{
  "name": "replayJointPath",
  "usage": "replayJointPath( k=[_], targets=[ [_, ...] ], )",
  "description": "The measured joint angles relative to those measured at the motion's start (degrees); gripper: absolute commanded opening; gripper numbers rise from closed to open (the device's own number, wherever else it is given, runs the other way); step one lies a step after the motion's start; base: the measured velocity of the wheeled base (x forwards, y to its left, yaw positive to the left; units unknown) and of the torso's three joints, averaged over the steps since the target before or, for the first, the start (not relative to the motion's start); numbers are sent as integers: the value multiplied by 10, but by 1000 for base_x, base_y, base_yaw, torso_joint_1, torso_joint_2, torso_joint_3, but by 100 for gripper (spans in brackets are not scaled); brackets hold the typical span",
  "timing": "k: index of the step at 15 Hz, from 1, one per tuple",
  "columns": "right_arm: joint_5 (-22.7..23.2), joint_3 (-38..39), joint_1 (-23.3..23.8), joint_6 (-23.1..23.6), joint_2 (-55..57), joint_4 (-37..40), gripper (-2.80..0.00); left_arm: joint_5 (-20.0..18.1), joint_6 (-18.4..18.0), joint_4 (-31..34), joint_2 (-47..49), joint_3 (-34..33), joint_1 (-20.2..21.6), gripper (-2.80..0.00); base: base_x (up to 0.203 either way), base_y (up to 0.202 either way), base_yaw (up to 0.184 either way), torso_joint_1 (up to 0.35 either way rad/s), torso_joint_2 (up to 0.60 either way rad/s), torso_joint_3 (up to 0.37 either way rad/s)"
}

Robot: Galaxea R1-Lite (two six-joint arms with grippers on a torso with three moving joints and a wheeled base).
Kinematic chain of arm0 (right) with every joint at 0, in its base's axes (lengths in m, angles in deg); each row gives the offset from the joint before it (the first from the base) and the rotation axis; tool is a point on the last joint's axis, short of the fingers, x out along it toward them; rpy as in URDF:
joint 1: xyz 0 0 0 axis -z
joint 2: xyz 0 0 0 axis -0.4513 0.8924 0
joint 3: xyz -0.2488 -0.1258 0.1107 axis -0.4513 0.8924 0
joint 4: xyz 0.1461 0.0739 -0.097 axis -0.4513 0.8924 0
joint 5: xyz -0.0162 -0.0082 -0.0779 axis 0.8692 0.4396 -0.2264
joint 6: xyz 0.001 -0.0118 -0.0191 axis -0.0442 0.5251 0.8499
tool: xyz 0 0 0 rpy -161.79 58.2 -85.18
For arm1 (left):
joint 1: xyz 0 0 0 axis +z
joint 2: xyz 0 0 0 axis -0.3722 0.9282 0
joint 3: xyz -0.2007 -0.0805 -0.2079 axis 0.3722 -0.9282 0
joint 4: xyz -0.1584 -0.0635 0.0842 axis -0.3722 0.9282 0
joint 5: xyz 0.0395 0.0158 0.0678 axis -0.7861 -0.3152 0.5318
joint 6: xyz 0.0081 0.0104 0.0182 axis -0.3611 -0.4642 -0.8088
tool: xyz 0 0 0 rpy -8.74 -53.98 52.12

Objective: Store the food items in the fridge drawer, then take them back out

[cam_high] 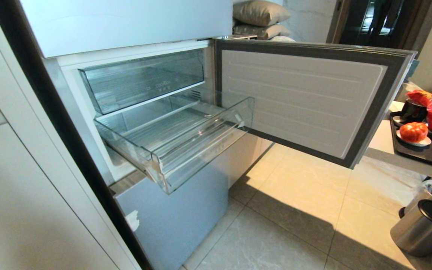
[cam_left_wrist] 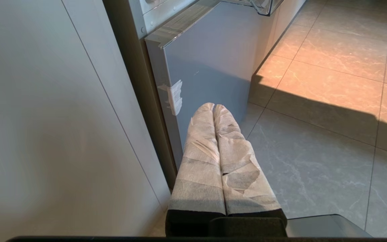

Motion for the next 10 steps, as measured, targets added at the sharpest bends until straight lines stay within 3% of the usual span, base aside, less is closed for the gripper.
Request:
replayJointPath(
  k=[5, 10],
  targets=[
    [-9, 229, -24, 33, -248, 40, -280, 0, 0, 0, 0, 0, 0, -280, 0, 0, 0, 0, 0, 0],
    [-15, 418, -142, 43, -513, 134, -280, 0, 0, 0, 0, 0, 0, -280, 0, 0, 0, 0, 0, 0]
  ],
)
